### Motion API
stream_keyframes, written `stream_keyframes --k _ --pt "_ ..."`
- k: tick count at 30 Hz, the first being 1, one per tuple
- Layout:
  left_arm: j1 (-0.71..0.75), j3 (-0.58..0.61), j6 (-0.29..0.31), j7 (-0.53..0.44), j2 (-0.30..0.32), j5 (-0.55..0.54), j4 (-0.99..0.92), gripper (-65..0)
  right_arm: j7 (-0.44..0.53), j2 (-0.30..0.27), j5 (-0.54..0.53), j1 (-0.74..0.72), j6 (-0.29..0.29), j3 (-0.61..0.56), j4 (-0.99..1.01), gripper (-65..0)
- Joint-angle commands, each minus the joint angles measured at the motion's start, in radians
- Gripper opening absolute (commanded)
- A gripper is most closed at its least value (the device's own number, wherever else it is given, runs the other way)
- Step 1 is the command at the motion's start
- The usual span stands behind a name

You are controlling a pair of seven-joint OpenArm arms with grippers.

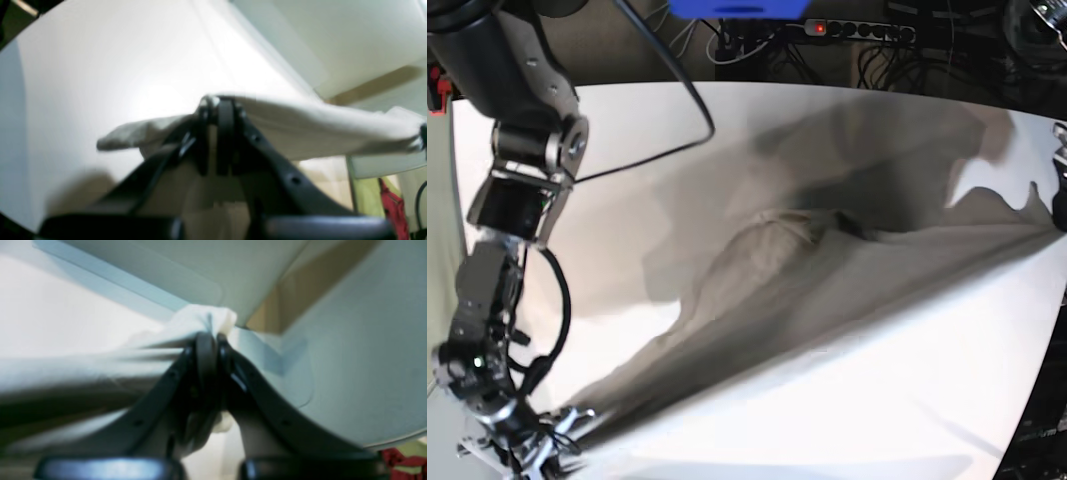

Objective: Layout the t-shirt on the table in an organized manner, then fold the t-shirt properly
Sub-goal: 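Lift the t-shirt high with both grippers and lay it flat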

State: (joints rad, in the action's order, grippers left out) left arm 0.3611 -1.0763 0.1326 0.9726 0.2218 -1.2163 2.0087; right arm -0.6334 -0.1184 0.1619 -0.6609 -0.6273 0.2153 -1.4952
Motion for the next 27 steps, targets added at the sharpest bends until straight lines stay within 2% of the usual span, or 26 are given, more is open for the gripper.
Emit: stream_keyframes --k 1,7,10,14,18,22,24,27 --pt "0.002 -0.038 -0.020 -0.036 0.021 -0.052 0.016 -64.7 0.022 -0.014 0.001 -0.033 0.014 0.002 -0.055 -65.0" --pt "0.009 -0.183 -0.020 -0.034 0.074 -0.150 0.014 -64.7 -0.079 -0.016 0.001 0.005 0.014 0.006 -0.301 -65.0" --pt "0.016 -0.264 -0.020 0.009 0.098 -0.196 0.014 -64.7 -0.145 -0.016 0.001 0.007 0.014 0.006 -0.407 -65.0" --pt "0.014 -0.330 -0.020 0.030 0.106 -0.222 0.011 -64.7 -0.211 -0.016 0.001 0.007 0.014 0.000 -0.471 -65.0" --pt "0.006 -0.331 -0.020 0.030 0.109 -0.210 0.007 -64.7 -0.240 -0.016 0.001 0.008 0.014 0.000 -0.460 -65.0" --pt "-0.047 -0.244 -0.020 0.029 0.107 -0.096 0.005 -64.7 -0.233 -0.007 0.001 0.016 0.014 -0.027 -0.373 -65.0" --pt "-0.093 -0.192 -0.020 0.030 0.101 0.011 -0.002 -64.7 -0.227 -0.002 0.001 0.013 0.014 -0.043 -0.299 -65.0" --pt "-0.162 -0.120 -0.020 0.030 0.081 0.168 -0.045 -64.7 -0.164 0.010 0.003 0.013 0.016 -0.057 -0.173 -65.0"
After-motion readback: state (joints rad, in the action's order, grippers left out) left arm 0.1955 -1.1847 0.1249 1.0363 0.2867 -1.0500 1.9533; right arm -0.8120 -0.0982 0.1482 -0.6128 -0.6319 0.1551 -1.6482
